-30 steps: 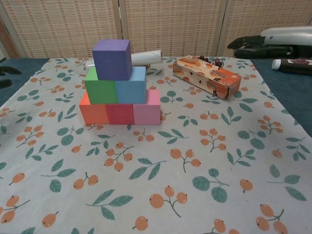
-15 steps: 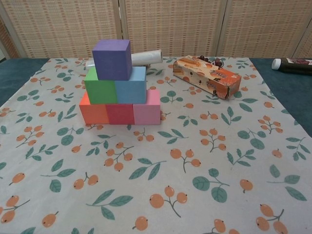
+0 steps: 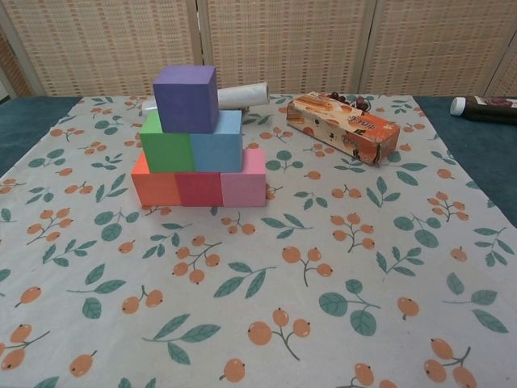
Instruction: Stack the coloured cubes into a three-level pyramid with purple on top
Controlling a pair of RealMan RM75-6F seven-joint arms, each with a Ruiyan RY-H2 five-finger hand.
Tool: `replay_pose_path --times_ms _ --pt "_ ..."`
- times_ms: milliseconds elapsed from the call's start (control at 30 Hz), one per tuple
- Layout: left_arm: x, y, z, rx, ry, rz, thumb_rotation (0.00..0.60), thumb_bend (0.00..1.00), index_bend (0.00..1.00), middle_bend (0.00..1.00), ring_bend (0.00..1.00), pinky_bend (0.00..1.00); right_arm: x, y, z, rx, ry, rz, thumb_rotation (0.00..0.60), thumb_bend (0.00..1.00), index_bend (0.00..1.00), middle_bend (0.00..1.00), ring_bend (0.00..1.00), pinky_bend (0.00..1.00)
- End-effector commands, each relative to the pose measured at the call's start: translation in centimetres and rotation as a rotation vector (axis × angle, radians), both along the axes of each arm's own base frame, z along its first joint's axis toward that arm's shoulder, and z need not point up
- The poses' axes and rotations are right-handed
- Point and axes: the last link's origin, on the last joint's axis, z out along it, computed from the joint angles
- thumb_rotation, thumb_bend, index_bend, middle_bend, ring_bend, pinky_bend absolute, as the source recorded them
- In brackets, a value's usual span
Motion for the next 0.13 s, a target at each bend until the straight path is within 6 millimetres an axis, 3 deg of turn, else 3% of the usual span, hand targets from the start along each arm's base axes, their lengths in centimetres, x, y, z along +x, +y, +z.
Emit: replay_pose_path --times_ms 33,133 --pt "0.10 -0.19 -0.05 0.002 0.003 -0.001 0.341 0.34 0.06 0.00 0.00 0.00 -0.06 0.35 -0.13 -0.001 -0.008 -0.001 0.377 0.11 0.00 0.00 0.00 0.00" --pt "0.14 -0.30 -0.06 0.003 0.004 -0.001 0.343 0.34 0.06 0.00 0.00 0.00 -0.15 0.52 -0.17 -0.001 -0.008 -0.003 0.376 0.11 0.00 0.00 0.00 0.00"
